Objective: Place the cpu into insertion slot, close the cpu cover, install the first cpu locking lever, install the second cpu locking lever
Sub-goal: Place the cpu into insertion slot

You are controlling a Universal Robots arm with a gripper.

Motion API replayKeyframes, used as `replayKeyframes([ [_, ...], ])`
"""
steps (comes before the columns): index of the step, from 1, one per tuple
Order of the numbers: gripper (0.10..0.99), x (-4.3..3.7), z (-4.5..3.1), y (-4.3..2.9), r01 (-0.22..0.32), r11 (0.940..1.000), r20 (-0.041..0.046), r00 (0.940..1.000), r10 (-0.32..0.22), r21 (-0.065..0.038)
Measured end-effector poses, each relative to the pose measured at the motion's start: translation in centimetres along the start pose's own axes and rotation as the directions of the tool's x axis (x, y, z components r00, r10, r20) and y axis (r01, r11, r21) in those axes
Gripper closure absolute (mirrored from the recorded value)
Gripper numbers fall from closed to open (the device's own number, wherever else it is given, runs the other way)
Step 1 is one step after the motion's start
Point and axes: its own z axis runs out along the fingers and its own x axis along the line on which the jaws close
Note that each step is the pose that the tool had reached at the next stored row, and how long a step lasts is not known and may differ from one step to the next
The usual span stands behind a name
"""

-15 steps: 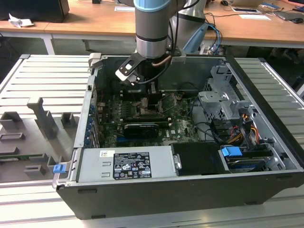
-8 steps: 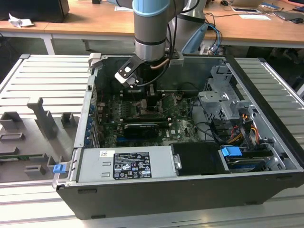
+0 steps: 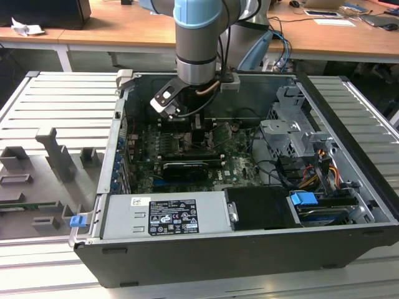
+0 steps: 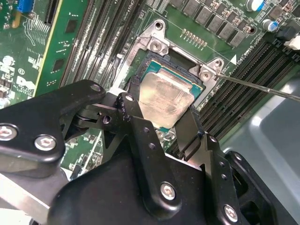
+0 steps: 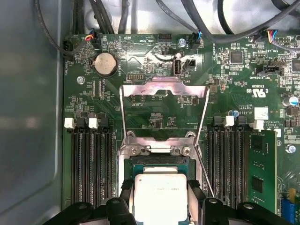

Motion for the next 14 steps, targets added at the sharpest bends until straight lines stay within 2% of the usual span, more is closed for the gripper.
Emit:
replayKeyframes([
  [14,0.545,0.00,0.75,0.03,-0.019,0.9998,0.0011,0.9998,0.019,0.000],
])
